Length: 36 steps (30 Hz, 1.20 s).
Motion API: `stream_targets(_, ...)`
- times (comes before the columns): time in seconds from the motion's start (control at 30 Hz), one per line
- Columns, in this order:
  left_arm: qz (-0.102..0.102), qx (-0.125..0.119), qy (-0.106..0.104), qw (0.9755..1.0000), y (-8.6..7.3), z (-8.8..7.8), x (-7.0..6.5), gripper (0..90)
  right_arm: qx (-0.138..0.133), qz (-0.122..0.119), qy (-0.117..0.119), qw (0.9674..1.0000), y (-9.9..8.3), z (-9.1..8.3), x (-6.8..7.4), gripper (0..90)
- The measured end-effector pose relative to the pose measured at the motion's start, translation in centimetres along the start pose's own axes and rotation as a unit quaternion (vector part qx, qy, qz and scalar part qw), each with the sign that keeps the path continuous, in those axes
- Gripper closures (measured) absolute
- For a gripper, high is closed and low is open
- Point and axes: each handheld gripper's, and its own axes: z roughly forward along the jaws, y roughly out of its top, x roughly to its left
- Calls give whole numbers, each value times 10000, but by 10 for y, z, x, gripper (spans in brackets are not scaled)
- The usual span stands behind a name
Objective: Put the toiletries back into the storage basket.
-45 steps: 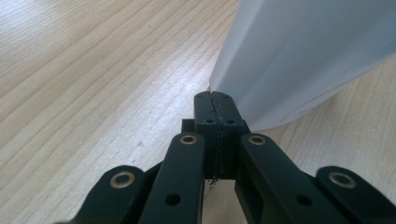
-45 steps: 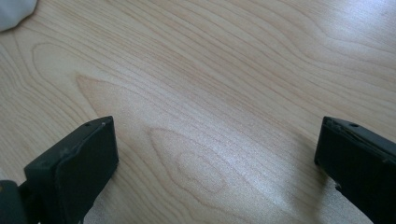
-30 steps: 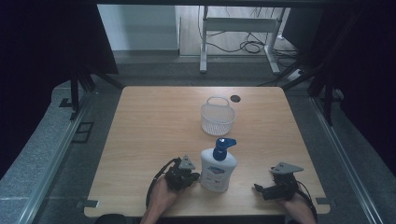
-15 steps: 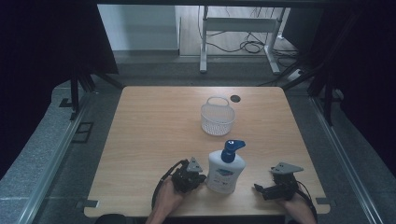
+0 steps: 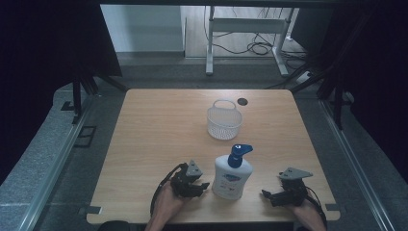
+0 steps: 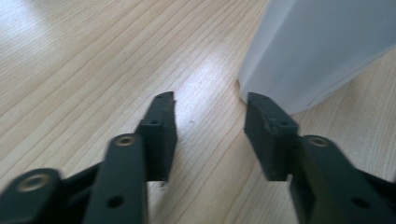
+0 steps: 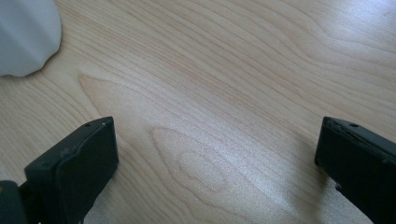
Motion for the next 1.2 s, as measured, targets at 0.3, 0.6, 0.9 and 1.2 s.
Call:
stream_targets(0.3, -107, -91, 23, 9999, -10, -6, 2, 291, -21, -127, 135, 9998, 2, -3, 2, 31)
stream_targets(0.6, -171, -58, 171, 9997, -19, -11, 1, 194, -127, -252, 259, 9993, 7, -7, 5, 0)
stream_targets(0.9, -226, 5, 257, 9994, -27, -8, -1, 133, -241, -401, 380, 9982, 13, -13, 10, 0)
stream_targets(1.2, -203, -53, 331, 9992, -34, -3, 0, 126, -336, -354, 796, 9956, 20, -16, 16, 0)
